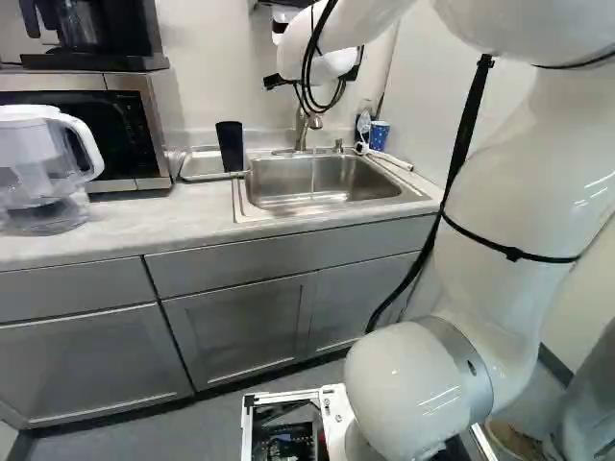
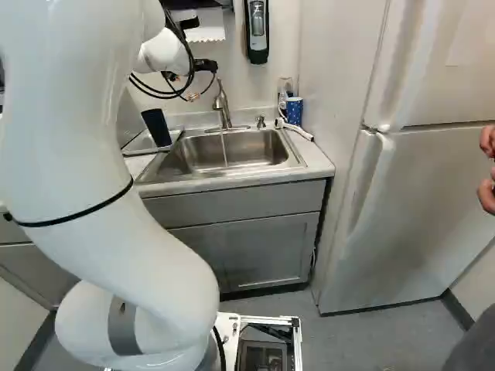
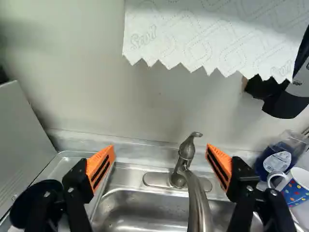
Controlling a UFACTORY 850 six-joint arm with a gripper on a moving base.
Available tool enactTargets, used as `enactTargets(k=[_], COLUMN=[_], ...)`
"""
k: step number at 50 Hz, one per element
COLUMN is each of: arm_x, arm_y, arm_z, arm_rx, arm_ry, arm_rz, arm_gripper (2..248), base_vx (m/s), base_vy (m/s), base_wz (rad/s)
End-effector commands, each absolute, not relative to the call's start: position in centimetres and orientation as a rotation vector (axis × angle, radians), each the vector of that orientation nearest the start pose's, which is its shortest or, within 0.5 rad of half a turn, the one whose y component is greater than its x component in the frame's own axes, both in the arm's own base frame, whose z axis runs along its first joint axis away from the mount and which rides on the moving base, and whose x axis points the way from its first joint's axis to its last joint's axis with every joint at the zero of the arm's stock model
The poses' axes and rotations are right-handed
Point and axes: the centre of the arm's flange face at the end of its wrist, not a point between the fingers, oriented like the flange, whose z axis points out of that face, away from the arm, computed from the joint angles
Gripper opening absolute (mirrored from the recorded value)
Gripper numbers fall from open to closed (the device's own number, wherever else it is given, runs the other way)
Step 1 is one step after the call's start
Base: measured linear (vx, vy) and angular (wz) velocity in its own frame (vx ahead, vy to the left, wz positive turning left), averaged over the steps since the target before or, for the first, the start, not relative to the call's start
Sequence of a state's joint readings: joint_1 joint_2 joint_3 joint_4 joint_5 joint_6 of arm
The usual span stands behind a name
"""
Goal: Rinse the cup and place it in the tray
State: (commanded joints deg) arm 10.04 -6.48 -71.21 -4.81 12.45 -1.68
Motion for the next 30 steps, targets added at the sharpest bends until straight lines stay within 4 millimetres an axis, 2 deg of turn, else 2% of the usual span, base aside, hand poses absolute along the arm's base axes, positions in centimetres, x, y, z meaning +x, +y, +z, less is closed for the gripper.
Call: enactTargets(k=[30], arm_x=[61.6], arm_y=[10.2], arm_z=[68.5], arm_rx=[-2.383], arm_ry=[-0.345], arm_rz=[-1.945], arm_gripper=[247], base_vx=[0.000], base_vy=[0.000], base_wz=[0.000])
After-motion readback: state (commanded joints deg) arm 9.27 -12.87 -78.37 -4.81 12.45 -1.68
